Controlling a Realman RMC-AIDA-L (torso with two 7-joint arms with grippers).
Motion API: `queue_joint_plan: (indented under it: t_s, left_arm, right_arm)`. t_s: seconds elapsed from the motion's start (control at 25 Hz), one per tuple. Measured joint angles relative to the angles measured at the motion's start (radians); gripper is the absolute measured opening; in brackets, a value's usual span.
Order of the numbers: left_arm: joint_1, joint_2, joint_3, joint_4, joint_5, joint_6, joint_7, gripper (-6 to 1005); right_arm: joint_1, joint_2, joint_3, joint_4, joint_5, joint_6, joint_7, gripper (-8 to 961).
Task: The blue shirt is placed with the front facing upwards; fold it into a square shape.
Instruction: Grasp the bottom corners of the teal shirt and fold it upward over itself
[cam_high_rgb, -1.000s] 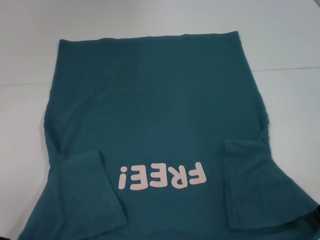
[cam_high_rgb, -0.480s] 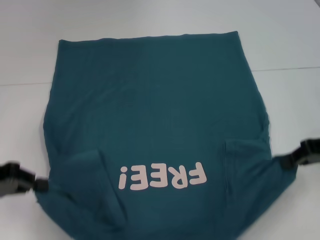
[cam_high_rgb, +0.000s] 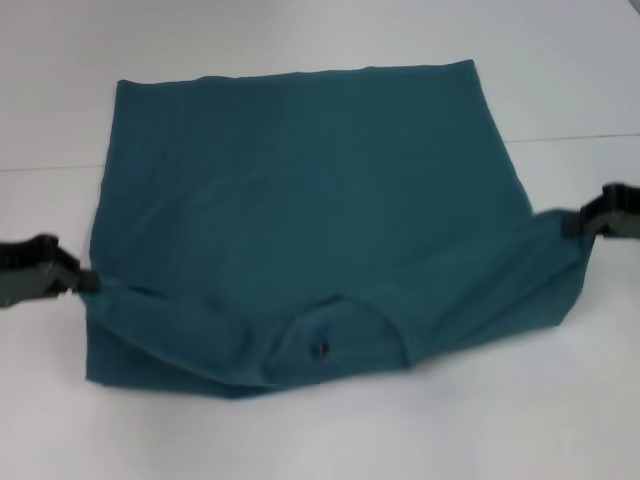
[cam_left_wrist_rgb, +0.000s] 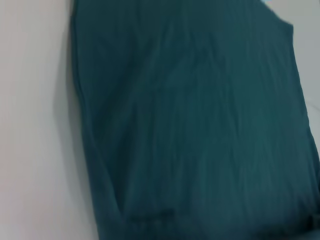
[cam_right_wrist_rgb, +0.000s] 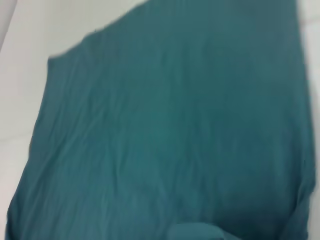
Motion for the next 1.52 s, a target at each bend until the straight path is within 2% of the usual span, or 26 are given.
queue_joint_plan:
  t_s: [0.2, 0.36, 0.48, 0.6, 0.8, 0.92, 1.24, 1.52]
  left_arm:
    - [-0.054, 0.009, 0.048, -0.026, 0.000, -0.096, -0.016, 2]
    - [-0.079, 0.005, 0.116, -0.030, 0.000, -0.213, -0.021, 2]
    - [-0.082, -0.007, 0.178, -0.033, -0.004, -0.326, -0.006, 2]
    - [-0.089, -0.016, 0.194, -0.039, -0.010, -0.390, 0.029, 2]
    - [-0.111, -0.021, 0.216, -0.060, -0.001, -0.464, 0.071, 2]
    - [-0.123, -0.027, 0.284, -0.071, 0.001, -0.555, 0.072, 2]
    - [-0.139, -0.042, 0.342, -0.111, 0.012, -0.693, 0.079, 2]
    - [-0.150, -0.070, 0.364, -0.136, 0.083, -0.810, 0.049, 2]
  right_arm:
    - [0.032, 0.008, -0.008, 0.003, 0.000, 0.078, 0.023, 23]
    - [0.054, 0.019, -0.048, 0.005, -0.008, 0.165, 0.061, 24]
    - [0.063, 0.029, -0.107, 0.007, -0.013, 0.234, 0.096, 24]
    - [0.068, 0.034, -0.136, 0.020, -0.014, 0.291, 0.105, 25]
    - [0.090, 0.025, -0.154, 0.085, -0.014, 0.375, 0.093, 25]
    - [0.107, 0.021, -0.185, 0.124, -0.014, 0.432, 0.080, 26]
    - [0.154, 0.034, -0.223, 0.224, -0.014, 0.574, -0.001, 23]
    - [0.206, 0.039, -0.300, 0.305, -0.014, 0.715, -0.015, 27]
